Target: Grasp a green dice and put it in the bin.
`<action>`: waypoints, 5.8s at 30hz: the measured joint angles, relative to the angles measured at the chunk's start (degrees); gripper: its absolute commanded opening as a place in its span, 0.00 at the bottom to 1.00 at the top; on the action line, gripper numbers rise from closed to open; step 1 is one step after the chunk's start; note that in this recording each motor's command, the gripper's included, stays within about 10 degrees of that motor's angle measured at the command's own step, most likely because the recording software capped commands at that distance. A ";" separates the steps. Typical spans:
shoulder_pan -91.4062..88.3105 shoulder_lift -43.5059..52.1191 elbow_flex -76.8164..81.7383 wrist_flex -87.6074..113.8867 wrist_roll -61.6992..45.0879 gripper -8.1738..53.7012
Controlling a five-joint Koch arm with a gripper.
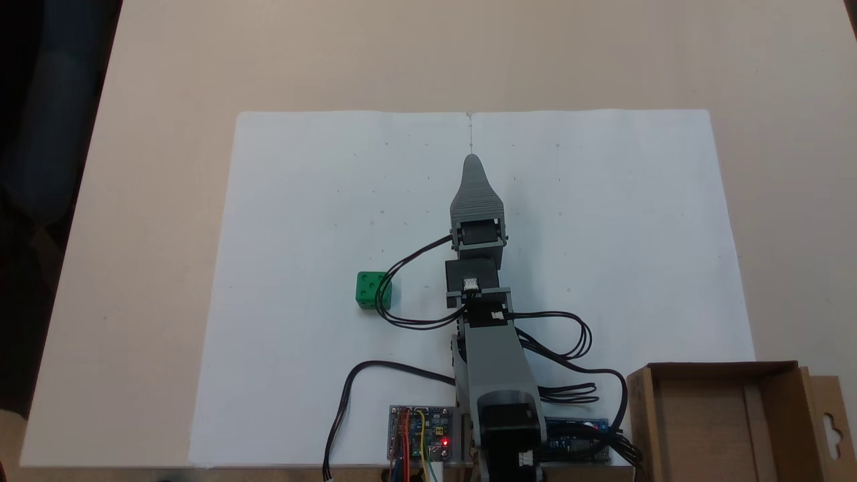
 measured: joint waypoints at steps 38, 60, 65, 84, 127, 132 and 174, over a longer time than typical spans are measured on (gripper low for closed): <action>11.25 0.00 -1.85 16.70 -0.44 0.80; -2.02 0.00 -38.85 63.72 -3.25 0.80; -7.56 0.00 -47.72 77.70 -3.25 0.80; -18.02 -0.09 -63.37 122.17 21.53 0.84; -49.04 -21.62 -69.43 122.17 42.63 0.78; -49.04 -22.94 -69.43 122.17 44.65 0.78; -52.38 -34.45 -69.43 122.87 60.64 0.79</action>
